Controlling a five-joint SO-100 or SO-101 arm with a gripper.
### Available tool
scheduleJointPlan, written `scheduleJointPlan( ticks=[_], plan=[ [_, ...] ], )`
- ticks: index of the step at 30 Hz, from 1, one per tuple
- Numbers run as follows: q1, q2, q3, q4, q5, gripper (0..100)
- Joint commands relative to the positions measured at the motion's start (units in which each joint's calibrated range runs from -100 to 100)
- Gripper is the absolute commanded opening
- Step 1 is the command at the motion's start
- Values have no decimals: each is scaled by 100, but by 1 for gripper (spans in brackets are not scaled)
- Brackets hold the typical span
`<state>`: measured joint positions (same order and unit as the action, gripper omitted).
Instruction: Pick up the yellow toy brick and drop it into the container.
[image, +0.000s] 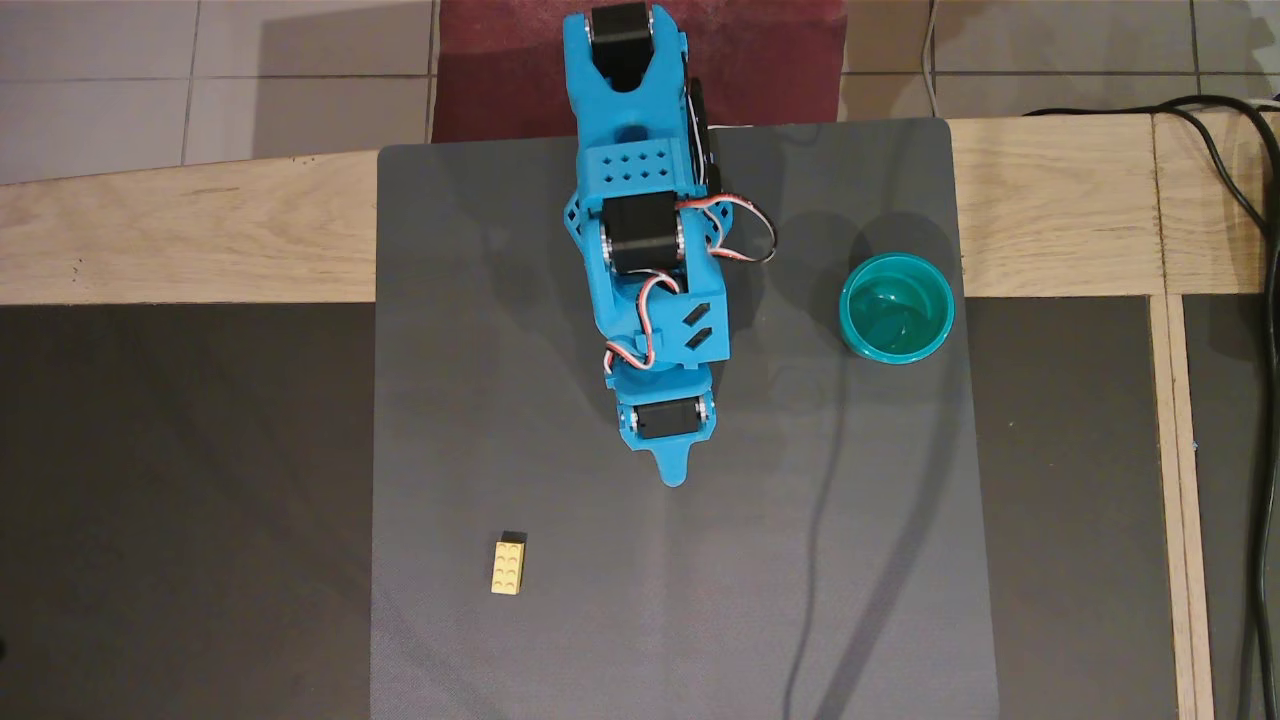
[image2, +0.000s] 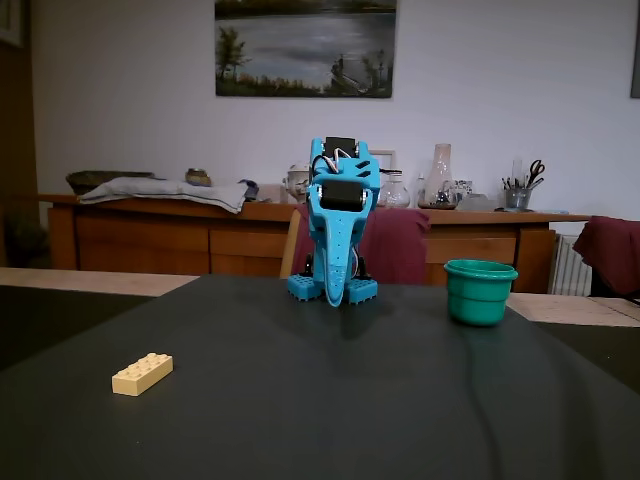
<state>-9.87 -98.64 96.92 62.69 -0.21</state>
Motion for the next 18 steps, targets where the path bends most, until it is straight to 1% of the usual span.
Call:
scheduleJointPlan(
  ticks=[1,18],
  plan=[
    [-22,-35,-17,-63,21,0],
    [16,-35,-17,-63,21,0]
  ],
)
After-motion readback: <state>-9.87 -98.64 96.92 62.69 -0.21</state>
